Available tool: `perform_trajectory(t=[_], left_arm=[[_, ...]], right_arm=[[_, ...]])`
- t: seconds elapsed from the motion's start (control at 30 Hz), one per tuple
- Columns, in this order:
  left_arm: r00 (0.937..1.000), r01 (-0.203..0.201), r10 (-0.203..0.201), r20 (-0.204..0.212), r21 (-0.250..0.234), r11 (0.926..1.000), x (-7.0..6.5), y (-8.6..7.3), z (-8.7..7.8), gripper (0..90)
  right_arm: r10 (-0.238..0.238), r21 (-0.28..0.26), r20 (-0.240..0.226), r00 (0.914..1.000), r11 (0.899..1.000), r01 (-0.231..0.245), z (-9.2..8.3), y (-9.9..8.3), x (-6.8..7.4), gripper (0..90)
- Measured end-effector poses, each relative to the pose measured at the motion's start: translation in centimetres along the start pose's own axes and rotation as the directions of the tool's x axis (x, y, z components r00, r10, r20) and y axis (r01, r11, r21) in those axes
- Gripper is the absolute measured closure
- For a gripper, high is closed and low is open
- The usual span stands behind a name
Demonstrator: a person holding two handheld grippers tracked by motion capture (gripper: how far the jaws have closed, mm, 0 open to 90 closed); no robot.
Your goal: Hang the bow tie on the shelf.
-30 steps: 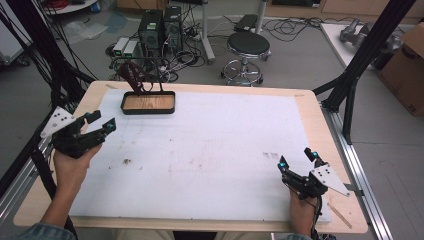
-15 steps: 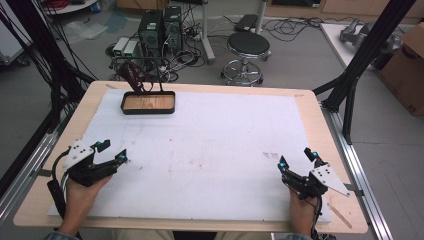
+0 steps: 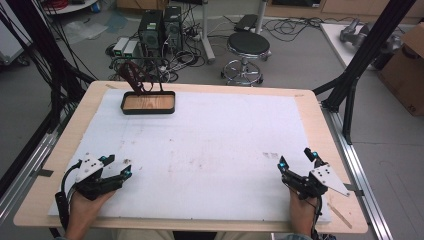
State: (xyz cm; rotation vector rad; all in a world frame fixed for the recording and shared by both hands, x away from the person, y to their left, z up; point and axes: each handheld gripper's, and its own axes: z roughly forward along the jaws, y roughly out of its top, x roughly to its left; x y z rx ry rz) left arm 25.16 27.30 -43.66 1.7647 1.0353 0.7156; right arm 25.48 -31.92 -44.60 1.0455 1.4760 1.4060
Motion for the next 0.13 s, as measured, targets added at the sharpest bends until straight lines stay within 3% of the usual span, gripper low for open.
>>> perform_trajectory(t=[0.13], left_arm=[[1.0,-0.003,0.003,0.0,0.006,1.0,0.06,-0.1,0.06,29.8]], right_arm=[[0.002,0.0,0.0,1.0,1.0,-0.002,-0.01,0.0,0.01,11.0]])
